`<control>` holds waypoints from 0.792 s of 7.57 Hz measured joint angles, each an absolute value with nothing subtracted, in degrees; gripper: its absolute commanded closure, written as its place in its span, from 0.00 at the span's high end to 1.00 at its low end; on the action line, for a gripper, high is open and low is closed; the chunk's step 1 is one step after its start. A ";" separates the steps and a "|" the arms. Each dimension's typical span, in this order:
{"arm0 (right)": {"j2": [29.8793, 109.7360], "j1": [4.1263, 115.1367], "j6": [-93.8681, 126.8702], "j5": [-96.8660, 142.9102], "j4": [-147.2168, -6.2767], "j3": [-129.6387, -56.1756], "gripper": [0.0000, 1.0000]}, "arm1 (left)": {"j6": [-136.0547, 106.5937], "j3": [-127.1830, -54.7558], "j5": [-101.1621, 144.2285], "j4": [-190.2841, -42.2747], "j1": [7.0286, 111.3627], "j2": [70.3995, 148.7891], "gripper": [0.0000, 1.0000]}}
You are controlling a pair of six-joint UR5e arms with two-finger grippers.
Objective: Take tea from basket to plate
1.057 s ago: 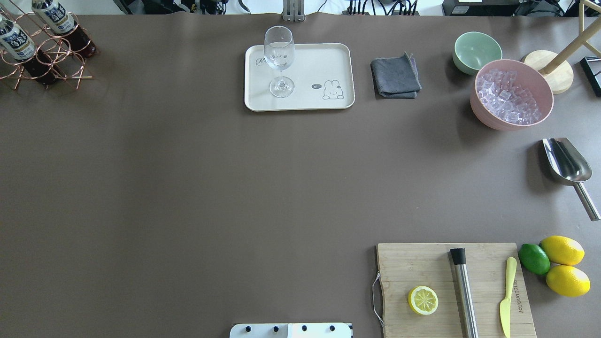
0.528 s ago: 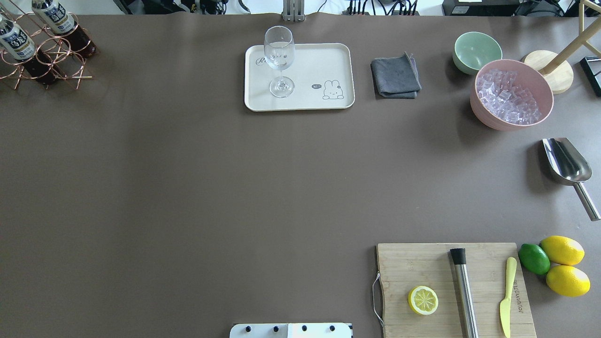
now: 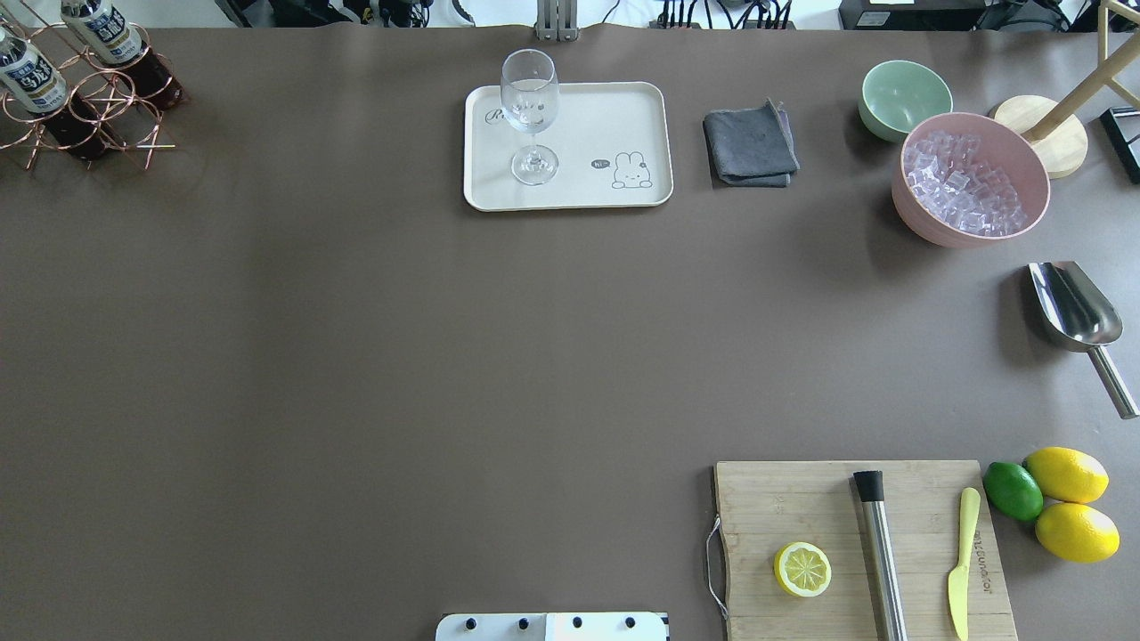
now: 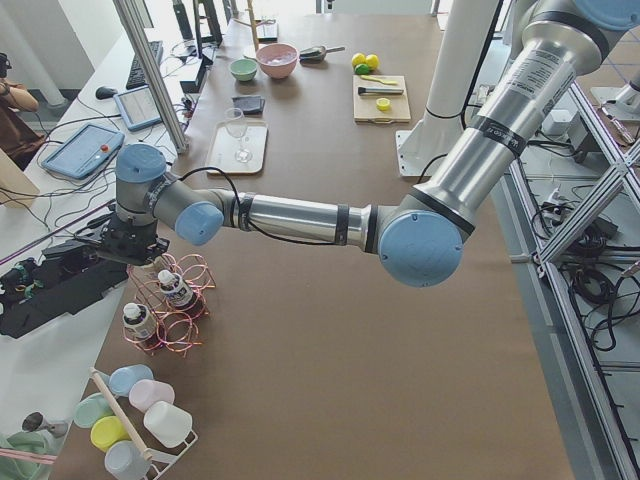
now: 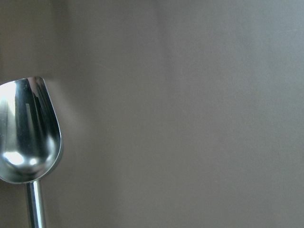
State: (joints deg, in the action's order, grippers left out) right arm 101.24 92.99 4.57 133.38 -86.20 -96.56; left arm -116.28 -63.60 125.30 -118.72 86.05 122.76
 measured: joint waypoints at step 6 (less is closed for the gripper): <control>101.20 93.04 4.61 133.39 -86.14 -96.91 1.00 | -115.97 -81.74 130.01 -103.63 87.41 120.65 0.00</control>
State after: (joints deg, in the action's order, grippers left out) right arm 101.20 93.04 4.61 133.39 -86.14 -96.91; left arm -115.97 -81.74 130.01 -103.63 87.41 120.65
